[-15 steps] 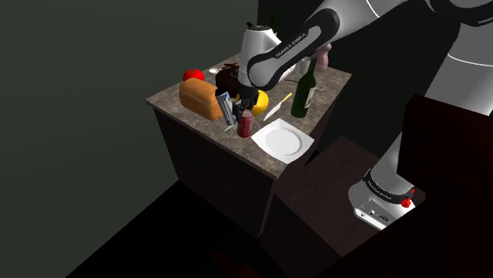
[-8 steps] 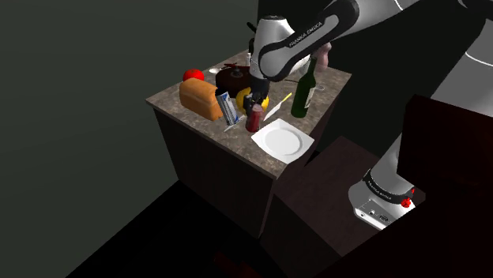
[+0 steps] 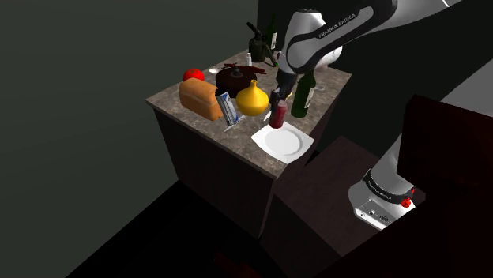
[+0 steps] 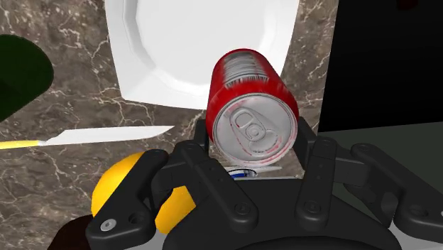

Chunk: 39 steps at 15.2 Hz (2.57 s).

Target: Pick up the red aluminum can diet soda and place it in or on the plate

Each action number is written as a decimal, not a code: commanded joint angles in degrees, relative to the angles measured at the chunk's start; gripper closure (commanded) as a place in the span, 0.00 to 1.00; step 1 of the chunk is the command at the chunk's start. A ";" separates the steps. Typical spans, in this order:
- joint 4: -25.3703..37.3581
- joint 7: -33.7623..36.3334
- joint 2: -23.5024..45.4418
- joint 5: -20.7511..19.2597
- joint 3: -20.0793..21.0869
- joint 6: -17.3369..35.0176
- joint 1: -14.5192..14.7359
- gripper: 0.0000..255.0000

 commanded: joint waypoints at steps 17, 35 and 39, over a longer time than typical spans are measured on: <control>-7.39 -6.90 4.94 1.64 -3.20 11.96 -1.36 1.00; -7.81 -7.94 9.37 2.74 -3.15 16.79 -1.12 0.00; -7.60 -6.92 2.61 1.29 -3.44 9.82 -1.60 0.00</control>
